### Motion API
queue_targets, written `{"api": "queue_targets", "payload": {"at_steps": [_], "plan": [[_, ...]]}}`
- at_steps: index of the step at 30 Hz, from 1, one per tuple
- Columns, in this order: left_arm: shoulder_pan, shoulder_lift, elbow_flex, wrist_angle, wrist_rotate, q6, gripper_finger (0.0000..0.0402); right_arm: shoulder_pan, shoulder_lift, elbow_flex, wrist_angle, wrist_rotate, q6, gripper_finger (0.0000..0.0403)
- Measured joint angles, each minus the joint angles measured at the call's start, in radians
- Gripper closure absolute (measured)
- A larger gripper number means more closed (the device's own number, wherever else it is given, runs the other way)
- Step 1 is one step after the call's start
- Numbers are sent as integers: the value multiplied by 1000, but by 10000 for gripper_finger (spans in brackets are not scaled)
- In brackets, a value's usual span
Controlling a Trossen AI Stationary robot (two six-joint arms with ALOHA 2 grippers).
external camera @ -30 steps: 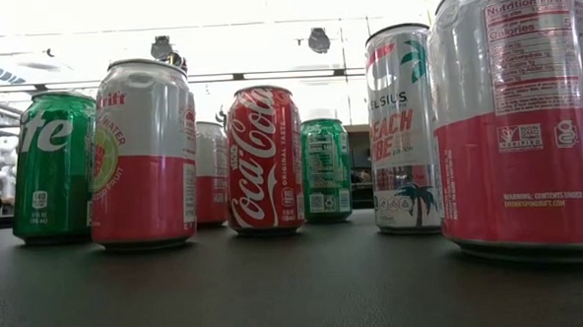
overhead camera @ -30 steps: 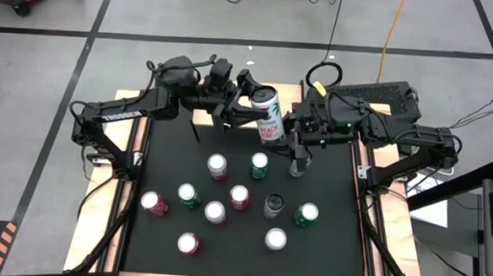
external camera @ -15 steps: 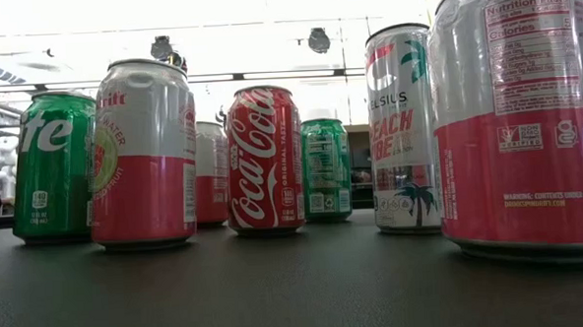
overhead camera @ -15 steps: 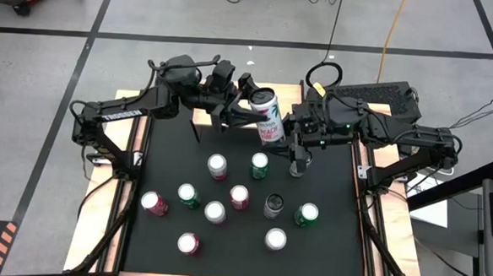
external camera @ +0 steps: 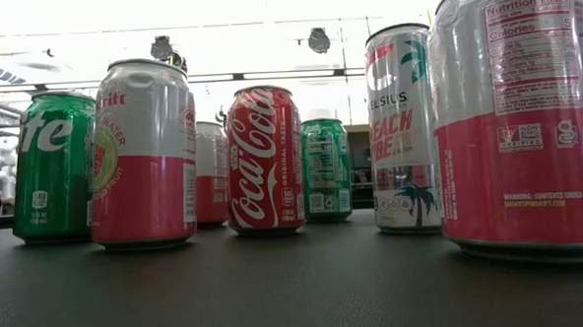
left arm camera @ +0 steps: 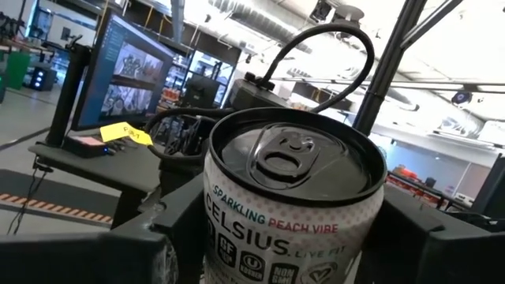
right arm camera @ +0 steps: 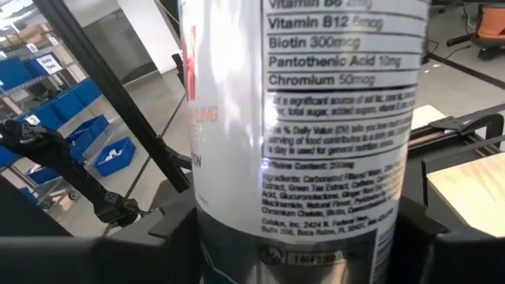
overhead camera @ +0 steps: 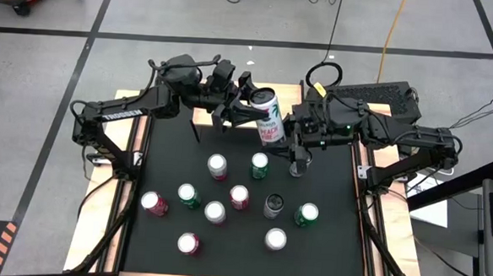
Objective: Place canned beverage on shelf
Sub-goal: Put the bottom right white pink soda can on the shelf
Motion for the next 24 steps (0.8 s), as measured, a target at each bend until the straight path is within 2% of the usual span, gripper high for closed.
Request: {"api": "queue_targets", "payload": {"at_steps": [10,17,24], "plan": [[39,-9,-1,1,31,2,148,-2,-26,0,-91,3,89,88],[112,-29,-1,3,141,3,148,-2,-85,0,-181,1,107,83],[239,-30,-1,0,247,34,148,10,-121,0,-283,0,179,83]]}}
